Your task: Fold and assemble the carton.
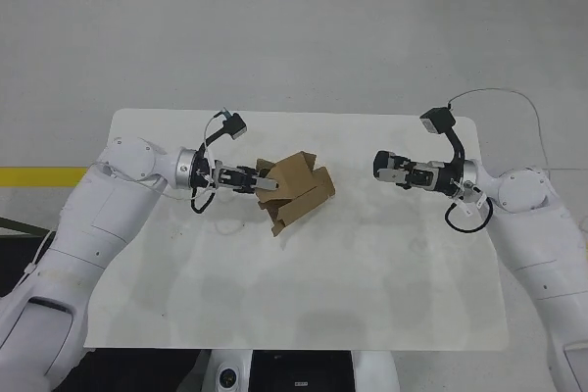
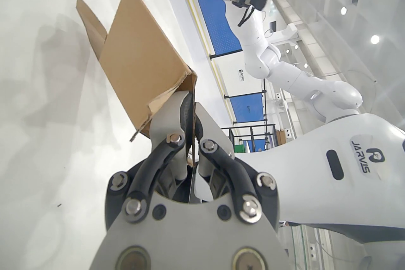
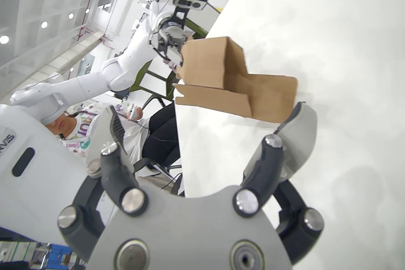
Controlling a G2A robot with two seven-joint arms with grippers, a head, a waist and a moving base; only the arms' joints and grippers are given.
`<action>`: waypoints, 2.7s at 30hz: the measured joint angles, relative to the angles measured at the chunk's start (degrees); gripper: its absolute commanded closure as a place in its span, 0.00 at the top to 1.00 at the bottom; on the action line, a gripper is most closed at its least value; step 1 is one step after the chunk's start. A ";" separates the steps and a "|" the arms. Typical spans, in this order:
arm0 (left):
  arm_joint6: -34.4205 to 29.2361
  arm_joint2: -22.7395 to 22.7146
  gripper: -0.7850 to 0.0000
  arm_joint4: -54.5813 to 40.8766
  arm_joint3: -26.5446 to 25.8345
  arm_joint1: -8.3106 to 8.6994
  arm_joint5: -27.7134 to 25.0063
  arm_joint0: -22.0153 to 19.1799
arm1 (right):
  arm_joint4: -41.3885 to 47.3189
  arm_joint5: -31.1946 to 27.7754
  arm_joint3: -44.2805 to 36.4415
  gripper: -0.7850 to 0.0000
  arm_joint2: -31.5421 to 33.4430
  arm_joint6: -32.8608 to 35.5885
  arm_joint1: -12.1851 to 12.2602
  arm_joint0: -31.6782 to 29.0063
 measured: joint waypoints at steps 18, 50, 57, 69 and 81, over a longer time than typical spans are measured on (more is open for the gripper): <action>-0.54 6.82 0.00 -0.03 -4.44 1.08 0.54 -2.69 | 6.57 3.34 2.05 0.72 -15.69 3.29 -2.09 7.98; 0.81 11.34 0.00 -3.32 -6.39 3.41 -0.80 -4.26 | 11.20 1.32 8.48 0.45 -25.69 1.28 -2.57 13.47; 1.03 12.25 0.00 -3.56 -6.19 3.71 -1.02 -4.53 | 11.99 2.38 7.51 0.41 -26.19 2.33 -1.88 14.21; 1.51 13.46 0.00 -4.05 -6.18 4.12 -1.49 -5.15 | 13.65 3.31 6.90 0.37 -29.86 3.26 -2.76 15.66; 1.74 14.22 1.00 -4.85 -6.49 4.58 -1.73 -5.66 | 14.23 2.98 8.48 0.00 -32.28 2.94 -3.60 17.30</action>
